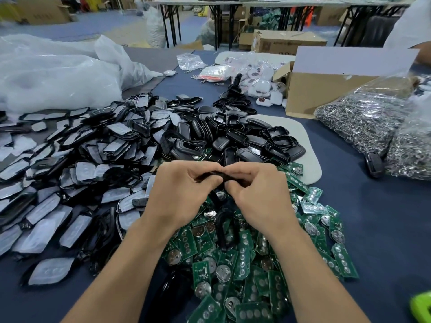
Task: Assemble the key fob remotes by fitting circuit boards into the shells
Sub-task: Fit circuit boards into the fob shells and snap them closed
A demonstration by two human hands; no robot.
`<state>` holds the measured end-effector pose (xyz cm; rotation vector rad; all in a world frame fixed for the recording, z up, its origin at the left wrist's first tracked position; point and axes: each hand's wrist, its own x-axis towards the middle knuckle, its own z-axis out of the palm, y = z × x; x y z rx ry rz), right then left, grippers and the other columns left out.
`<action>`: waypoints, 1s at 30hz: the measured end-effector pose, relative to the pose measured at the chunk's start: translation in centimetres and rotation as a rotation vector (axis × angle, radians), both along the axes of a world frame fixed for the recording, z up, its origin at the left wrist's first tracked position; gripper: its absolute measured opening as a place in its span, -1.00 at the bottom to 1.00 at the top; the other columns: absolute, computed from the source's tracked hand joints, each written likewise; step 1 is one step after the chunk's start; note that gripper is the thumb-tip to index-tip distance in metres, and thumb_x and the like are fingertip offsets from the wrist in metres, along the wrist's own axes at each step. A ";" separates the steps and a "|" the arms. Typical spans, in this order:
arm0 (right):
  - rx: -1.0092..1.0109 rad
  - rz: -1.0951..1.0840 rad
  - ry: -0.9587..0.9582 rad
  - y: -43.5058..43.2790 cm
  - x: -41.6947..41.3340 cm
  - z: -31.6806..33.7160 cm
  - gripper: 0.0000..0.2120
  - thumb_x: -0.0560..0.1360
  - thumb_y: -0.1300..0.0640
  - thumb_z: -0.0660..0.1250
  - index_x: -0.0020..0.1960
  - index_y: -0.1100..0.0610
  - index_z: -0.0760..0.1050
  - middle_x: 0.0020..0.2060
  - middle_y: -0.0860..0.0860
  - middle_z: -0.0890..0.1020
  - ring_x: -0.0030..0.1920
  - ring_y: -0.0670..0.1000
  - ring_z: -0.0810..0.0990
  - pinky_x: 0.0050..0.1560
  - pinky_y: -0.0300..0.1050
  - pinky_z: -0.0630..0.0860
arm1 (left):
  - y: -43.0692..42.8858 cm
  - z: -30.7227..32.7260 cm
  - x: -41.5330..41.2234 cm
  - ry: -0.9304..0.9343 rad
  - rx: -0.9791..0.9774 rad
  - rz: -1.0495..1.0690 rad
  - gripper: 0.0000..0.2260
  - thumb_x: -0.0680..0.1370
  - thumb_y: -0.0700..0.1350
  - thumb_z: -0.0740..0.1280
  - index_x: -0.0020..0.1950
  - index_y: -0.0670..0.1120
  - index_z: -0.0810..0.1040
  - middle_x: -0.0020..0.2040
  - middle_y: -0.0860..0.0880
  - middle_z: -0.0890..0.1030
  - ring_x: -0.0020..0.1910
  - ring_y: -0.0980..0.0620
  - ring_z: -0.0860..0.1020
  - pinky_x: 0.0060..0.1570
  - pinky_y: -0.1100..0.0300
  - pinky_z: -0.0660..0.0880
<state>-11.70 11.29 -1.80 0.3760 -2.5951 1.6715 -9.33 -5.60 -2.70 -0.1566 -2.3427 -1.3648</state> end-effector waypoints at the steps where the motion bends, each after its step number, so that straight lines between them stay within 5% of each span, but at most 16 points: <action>1: -0.038 0.008 -0.049 0.1 0.0 0.1 -0.75 0.48 0.27 0.49 0.04 -0.04 0.76 -0.13 -0.17 0.77 -0.07 -0.27 0.71 0.02 -0.30 0.64 | 0.2 0.1 0.0 0.020 0.011 0.024 -0.66 0.46 -0.16 0.59 0.07 0.28 0.72 -0.07 0.28 0.74 -0.07 0.21 0.73 0.01 0.27 0.65; 4: -0.419 0.053 -0.291 -0.3 0.2 0.4 -0.81 0.52 0.32 0.48 -0.02 0.06 0.77 -0.17 0.00 0.78 -0.17 -0.07 0.71 -0.08 -0.06 0.68 | 0.5 1.0 -0.3 -0.033 0.281 0.065 -0.70 0.43 0.11 0.53 0.16 0.26 0.71 -0.05 0.17 0.76 -0.03 0.18 0.72 0.02 0.28 0.63; 7: -0.696 0.059 -0.440 -1.1 0.7 0.5 -0.82 0.55 0.37 0.43 -0.04 0.16 0.75 -0.23 0.07 0.76 -0.29 -0.07 0.67 -0.21 -0.21 0.63 | 1.6 1.2 -0.4 -0.190 0.443 -0.025 -0.81 0.54 0.19 0.40 0.06 0.21 0.76 -0.01 0.07 0.78 0.02 0.09 0.73 0.05 0.13 0.67; 10: -0.743 0.073 -0.477 -1.7 1.0 0.3 -0.78 0.56 0.39 0.40 -0.07 0.13 0.75 -0.23 0.06 0.76 -0.31 -0.08 0.69 -0.31 -0.29 0.59 | 2.8 1.1 -0.1 -0.250 0.588 -0.012 -0.71 0.66 0.14 0.30 0.01 0.08 0.79 0.02 0.00 0.78 0.04 0.01 0.75 0.00 0.19 0.67; 14: -0.737 0.075 -0.451 -2.3 1.1 -0.1 -0.82 0.56 0.40 0.40 -0.02 0.19 0.73 -0.15 0.13 0.78 -0.19 -0.01 0.74 -0.16 -0.22 0.66 | 3.3 1.3 -0.2 -0.244 0.701 0.082 -0.61 0.71 0.08 0.25 -0.07 -0.10 0.77 -0.05 -0.09 0.78 -0.06 -0.06 0.76 -0.15 0.24 0.64; 19: -0.716 0.068 -0.449 -2.5 1.1 -0.6 -0.83 0.56 0.42 0.40 0.05 0.24 0.71 -0.13 0.16 0.77 -0.14 0.04 0.76 -0.14 -0.20 0.67 | 3.2 1.0 -0.3 -0.231 0.696 0.105 -0.60 0.74 -0.05 0.24 -0.16 -0.11 0.77 -0.12 -0.12 0.78 -0.13 -0.04 0.76 -0.20 0.25 0.63; 24: -0.684 0.090 -0.458 -1.5 0.5 -0.1 -0.84 0.52 0.38 0.44 0.00 0.17 0.73 -0.10 0.13 0.78 -0.13 0.04 0.76 -0.14 -0.22 0.66 | 2.7 0.5 -0.3 -0.237 0.623 0.049 -0.59 0.73 0.10 0.19 -0.06 0.01 0.79 -0.05 -0.08 0.78 0.02 -0.08 0.74 0.05 0.08 0.65; 28: -1.519 0.150 -0.663 1.8 -0.9 0.4 -0.60 0.42 0.37 0.45 0.25 0.36 0.59 0.16 0.24 0.70 0.11 0.14 0.73 -0.04 -0.15 0.69 | 1.8 0.7 -0.3 -0.174 0.623 0.047 -0.50 0.58 0.34 0.13 0.25 0.08 0.66 0.10 0.06 0.76 0.11 0.09 0.72 0.07 0.23 0.65; 30: -1.676 0.240 -0.640 2.7 -1.0 0.5 -0.51 0.38 0.41 0.46 0.31 0.34 0.59 0.27 0.21 0.66 0.27 0.16 0.67 0.03 -0.14 0.68 | 1.3 0.8 -0.5 -0.154 0.635 0.130 -0.57 0.64 0.28 0.15 0.21 0.07 0.67 0.06 0.05 0.77 0.08 0.09 0.73 0.08 0.24 0.65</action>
